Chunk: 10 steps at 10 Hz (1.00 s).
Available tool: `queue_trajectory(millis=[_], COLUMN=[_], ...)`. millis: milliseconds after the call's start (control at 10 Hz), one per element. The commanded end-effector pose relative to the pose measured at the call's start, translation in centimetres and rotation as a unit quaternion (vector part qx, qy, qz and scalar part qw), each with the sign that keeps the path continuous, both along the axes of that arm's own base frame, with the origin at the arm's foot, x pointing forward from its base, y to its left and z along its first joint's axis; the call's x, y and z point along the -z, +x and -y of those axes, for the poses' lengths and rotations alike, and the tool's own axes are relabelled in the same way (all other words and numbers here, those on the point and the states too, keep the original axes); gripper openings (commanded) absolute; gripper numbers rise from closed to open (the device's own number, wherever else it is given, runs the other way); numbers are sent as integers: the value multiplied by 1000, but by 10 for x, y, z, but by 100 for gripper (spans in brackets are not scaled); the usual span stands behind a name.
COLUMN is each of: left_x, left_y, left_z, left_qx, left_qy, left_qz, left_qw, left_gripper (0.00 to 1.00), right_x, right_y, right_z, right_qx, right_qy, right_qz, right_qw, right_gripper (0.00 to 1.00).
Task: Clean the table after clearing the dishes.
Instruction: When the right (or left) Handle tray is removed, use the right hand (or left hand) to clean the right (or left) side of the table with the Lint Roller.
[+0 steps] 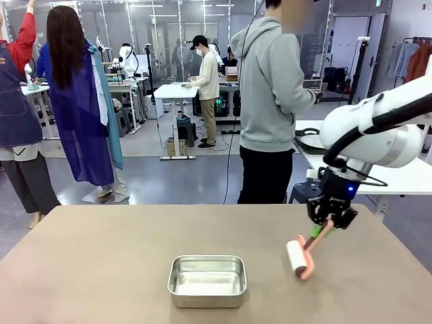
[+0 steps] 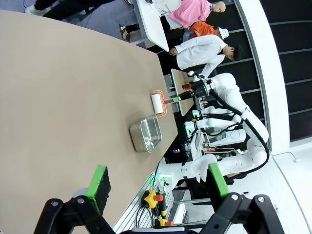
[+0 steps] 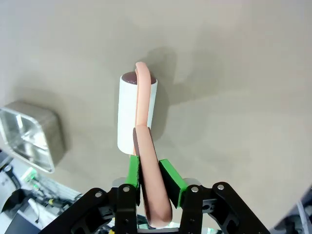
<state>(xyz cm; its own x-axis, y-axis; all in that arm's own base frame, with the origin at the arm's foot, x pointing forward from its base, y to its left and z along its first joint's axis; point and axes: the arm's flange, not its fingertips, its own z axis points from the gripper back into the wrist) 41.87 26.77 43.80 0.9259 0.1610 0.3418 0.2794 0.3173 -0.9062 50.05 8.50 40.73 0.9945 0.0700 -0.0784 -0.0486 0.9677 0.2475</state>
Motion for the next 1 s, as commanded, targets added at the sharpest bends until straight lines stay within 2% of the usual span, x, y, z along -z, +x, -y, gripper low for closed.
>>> queue_trajectory(millis=[0, 300, 600, 800, 900], left_x=[-4, -4, -4, -4, -4], left_y=[-2, -2, -2, -2, -2], left_z=[3, 3, 3, 3, 3], left_qx=[-9, -9, -9, -9, -9], left_qy=[4, 4, 4, 4, 4], left_qz=[-8, -8, -8, -8, -8], left_qw=[1000, 1000, 1000, 1000, 1000], left_gripper=[100, 100, 100, 100, 100], right_x=[6, -12, -22, -39, -57], right_y=[-18, -16, -4, -6, -18], right_z=[5, 25, 35, 40, 39], right_qx=[24, 50, 64, 73, 59], right_qy=[-106, -189, -283, -283, -238], right_qz=[-26, -45, -59, -50, -32], right_qw=[994, 980, 955, 955, 969], right_gripper=[23, 23, 23, 23, 23])
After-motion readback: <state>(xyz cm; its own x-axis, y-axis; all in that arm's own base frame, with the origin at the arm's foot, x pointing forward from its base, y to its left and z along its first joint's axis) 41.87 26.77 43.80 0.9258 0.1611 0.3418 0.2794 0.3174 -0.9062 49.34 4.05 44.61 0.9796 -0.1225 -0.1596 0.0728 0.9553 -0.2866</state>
